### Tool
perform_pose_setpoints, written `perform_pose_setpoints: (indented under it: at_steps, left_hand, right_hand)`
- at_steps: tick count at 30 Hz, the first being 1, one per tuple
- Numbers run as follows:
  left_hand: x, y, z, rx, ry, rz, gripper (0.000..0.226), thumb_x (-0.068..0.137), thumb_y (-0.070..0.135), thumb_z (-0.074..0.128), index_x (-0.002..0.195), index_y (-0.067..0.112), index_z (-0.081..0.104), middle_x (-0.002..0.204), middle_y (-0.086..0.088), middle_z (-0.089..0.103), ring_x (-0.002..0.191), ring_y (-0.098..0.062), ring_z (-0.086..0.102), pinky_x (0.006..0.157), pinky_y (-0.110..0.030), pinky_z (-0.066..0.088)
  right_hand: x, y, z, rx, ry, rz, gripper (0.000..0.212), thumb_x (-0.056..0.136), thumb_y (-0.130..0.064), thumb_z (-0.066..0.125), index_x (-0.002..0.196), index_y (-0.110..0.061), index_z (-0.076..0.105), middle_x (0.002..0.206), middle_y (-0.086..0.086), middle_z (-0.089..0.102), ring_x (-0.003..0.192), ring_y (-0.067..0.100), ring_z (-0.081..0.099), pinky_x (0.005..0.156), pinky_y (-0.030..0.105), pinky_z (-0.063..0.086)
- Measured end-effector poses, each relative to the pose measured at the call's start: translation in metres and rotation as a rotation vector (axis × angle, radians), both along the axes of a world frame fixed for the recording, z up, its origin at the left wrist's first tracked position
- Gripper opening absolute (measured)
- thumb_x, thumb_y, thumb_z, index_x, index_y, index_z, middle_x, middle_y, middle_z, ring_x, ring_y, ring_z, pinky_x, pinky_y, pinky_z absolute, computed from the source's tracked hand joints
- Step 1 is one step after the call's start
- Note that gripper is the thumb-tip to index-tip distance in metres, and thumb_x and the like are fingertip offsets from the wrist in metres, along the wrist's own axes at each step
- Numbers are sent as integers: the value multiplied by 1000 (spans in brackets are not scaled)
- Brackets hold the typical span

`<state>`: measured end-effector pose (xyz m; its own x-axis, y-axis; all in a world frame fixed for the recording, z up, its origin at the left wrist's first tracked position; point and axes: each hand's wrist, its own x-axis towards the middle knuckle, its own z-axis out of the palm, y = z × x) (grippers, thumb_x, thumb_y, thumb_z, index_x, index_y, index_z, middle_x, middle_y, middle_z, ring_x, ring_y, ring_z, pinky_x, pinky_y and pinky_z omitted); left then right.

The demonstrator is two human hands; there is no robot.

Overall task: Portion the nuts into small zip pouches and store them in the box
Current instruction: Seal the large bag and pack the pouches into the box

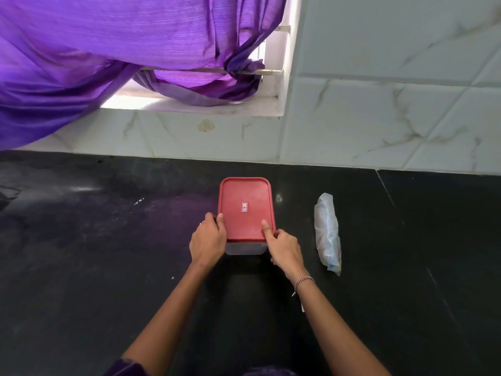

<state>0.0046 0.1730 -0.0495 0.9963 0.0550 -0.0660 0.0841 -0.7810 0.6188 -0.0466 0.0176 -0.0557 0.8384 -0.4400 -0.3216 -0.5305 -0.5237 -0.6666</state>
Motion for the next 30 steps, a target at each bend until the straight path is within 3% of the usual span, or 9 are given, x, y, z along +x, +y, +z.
perform_pose_setpoints:
  at_steps: [3,9,15,17,20,23,25,28,30]
  left_hand:
    - [1,-1,0,20,-32,-11,32,105,37,26,94,12,44,91,-10,63,80,-30,62,70,-41,50]
    - [1,-4,-2,14,-51,-24,26,105,31,27,91,12,40,88,-9,58,77,-30,58,66,-39,44]
    - [3,-2,-4,-18,-43,-48,27,105,31,27,92,12,40,87,-8,57,78,-30,59,70,-44,50]
    - [1,1,-5,0,-39,-54,29,105,34,27,91,12,41,87,-7,58,78,-30,60,70,-43,50]
    - [1,11,-3,108,-74,-57,41,103,44,21,91,14,47,84,-5,61,77,-28,61,69,-39,48]
    - [21,12,13,185,-101,-3,50,102,48,21,99,10,52,98,-12,62,87,-34,61,69,-36,37]
    - [43,6,25,179,-110,8,54,102,50,22,106,7,54,108,-16,62,97,-40,61,72,-38,35]
    - [80,-14,35,172,-89,-27,61,102,52,21,112,4,57,113,-19,62,104,-41,58,77,-41,38]
    - [101,-28,34,215,-38,-65,66,102,53,19,115,3,60,119,-20,61,110,-41,57,85,-42,42]
  right_hand:
    - [-2,-1,2,19,8,6,69,85,-76,25,89,-18,63,88,2,66,84,20,63,81,40,53]
    - [-1,2,-5,170,-78,-85,61,93,-61,36,102,-9,65,97,4,66,82,14,55,77,32,47]
    - [5,-8,-5,230,-16,16,60,91,-65,35,112,-15,62,100,1,64,93,17,58,83,32,46]
    - [4,-13,-6,244,40,74,65,88,-70,33,106,-14,62,86,0,62,81,16,58,79,33,47]
    - [6,-22,4,41,162,183,77,80,-80,24,88,-12,59,76,2,62,68,16,59,75,36,51]
    - [26,-36,24,-319,83,176,85,74,-84,18,97,-12,58,93,7,63,82,23,60,70,35,47]
    - [53,-42,36,-360,-40,163,84,78,-81,21,102,-10,60,103,9,60,91,26,60,71,35,44]
    - [102,-41,44,-300,-108,191,76,87,-74,23,77,-7,59,102,15,60,95,31,60,72,35,43]
    - [129,-35,40,-290,-60,217,73,91,-70,22,74,-7,55,104,21,63,98,36,60,77,37,45]
